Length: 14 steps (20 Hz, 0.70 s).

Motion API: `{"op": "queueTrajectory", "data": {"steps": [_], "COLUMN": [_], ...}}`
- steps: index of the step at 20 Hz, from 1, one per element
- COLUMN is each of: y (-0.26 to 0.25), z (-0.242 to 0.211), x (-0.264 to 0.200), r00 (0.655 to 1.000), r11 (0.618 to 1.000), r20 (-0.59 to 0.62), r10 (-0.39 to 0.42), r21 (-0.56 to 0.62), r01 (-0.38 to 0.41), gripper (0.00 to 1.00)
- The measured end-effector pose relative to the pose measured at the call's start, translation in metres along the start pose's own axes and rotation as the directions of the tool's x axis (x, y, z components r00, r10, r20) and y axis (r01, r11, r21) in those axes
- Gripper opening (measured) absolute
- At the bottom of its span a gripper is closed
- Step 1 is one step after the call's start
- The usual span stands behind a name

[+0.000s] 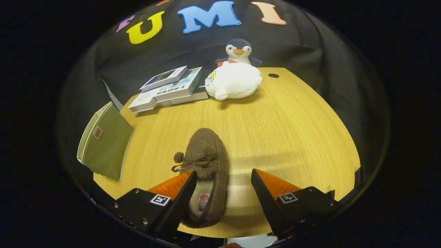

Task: Open the storage box then place both shoes into the box .Put the left shoe in first, then the right shoe, with the right side of both shoes facing outward in a uniform manner.

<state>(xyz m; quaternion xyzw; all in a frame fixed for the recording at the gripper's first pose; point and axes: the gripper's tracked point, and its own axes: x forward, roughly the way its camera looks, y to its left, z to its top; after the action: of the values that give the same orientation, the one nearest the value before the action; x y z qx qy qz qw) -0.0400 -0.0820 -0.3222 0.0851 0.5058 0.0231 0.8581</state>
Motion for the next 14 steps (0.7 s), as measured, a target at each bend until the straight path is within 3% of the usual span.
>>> {"op": "queueTrajectory", "data": {"steps": [12,14], "y": [-0.01,-0.003], "z": [-0.016,-0.018], "x": [0.039,0.043], "r00": [0.996,0.994], "r11": [1.0,0.999], "r20": [-0.089,-0.103], "r10": [0.001,0.034], "r21": [-0.017,0.008], "r01": [-0.002,-0.033], "gripper": [0.98,0.97]}}
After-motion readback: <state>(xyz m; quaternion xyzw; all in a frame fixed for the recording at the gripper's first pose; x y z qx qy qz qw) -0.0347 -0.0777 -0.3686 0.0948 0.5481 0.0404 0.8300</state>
